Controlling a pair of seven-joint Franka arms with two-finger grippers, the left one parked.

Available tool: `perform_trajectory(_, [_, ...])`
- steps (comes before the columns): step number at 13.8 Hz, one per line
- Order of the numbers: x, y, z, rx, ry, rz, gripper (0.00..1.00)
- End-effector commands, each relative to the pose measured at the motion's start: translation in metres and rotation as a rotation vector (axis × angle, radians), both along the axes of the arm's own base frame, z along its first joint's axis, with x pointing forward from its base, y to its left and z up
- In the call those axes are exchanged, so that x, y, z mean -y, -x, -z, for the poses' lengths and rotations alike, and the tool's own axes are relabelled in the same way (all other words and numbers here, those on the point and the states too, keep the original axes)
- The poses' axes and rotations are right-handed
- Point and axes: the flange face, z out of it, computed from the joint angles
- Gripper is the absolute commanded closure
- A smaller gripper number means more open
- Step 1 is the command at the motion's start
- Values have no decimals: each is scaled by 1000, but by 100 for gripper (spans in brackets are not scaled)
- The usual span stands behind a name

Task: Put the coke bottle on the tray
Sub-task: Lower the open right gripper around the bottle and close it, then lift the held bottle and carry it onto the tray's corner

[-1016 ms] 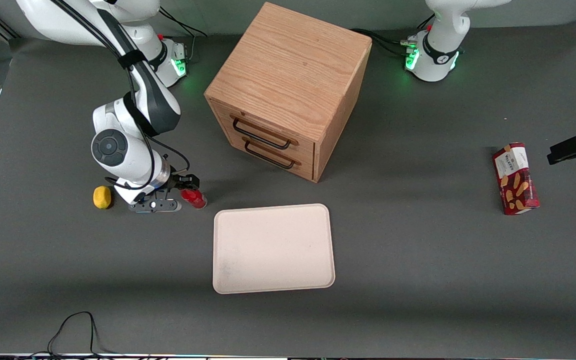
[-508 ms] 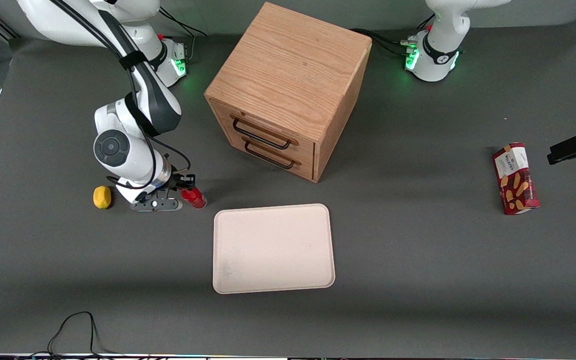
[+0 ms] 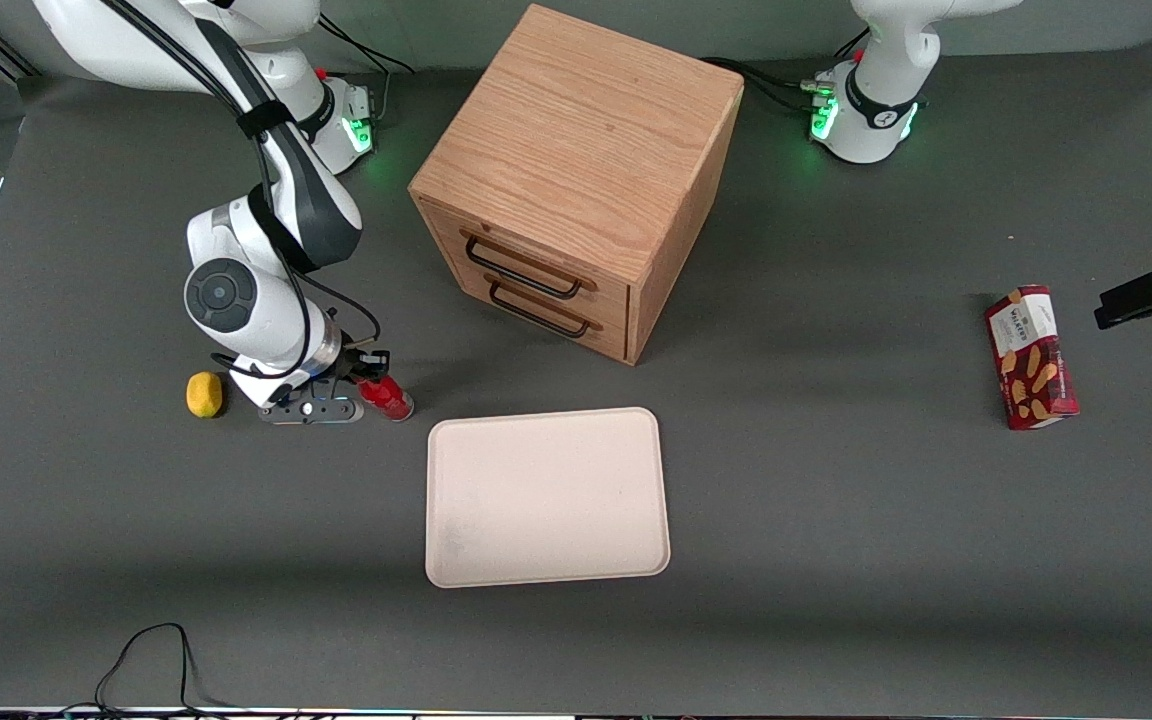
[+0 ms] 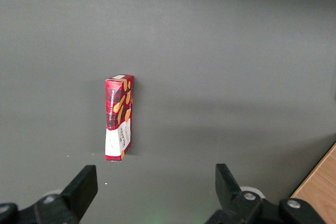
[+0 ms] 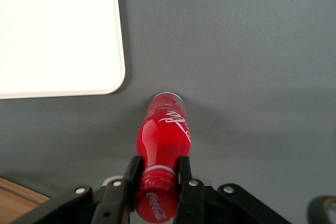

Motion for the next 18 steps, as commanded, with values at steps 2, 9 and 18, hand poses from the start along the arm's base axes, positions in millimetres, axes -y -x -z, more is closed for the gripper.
perform_trajectory(2, [-6, -27, -85, 12, 17, 11, 97])
perform_trajectory(9, [-30, -87, -196, -17, -24, -5, 97])
perform_trajectory(18, [-69, -159, -78, 106, -53, -25, 97])
